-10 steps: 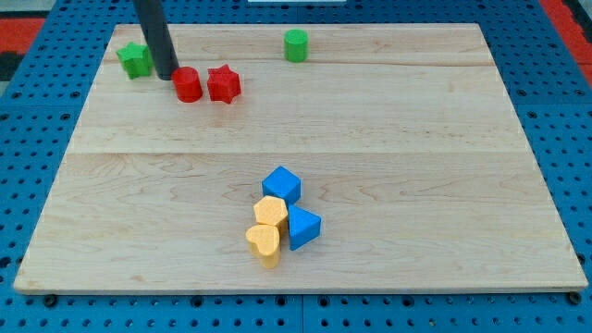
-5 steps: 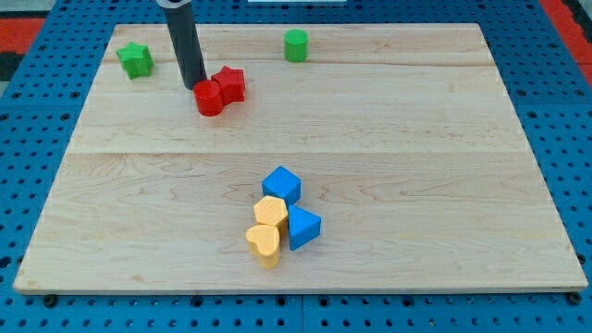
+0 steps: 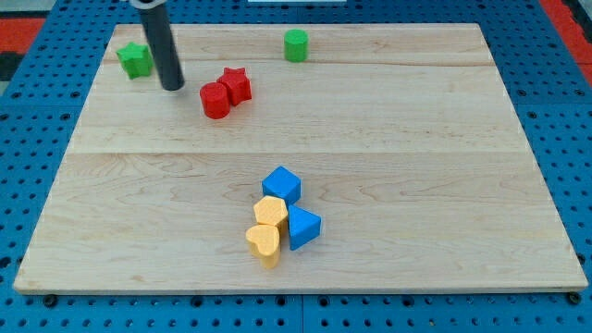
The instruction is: Move the red blocks slightly towards the center
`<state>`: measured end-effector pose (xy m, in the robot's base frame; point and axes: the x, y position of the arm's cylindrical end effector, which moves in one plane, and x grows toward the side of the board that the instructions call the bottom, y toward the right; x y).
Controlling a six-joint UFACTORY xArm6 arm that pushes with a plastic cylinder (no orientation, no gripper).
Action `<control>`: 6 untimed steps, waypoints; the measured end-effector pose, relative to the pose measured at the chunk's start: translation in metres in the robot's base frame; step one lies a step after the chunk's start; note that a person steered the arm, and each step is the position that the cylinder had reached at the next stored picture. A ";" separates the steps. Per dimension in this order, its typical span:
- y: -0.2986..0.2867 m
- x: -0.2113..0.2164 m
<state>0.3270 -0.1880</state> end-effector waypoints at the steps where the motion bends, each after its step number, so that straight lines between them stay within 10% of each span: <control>1: 0.007 0.016; 6: 0.058 0.035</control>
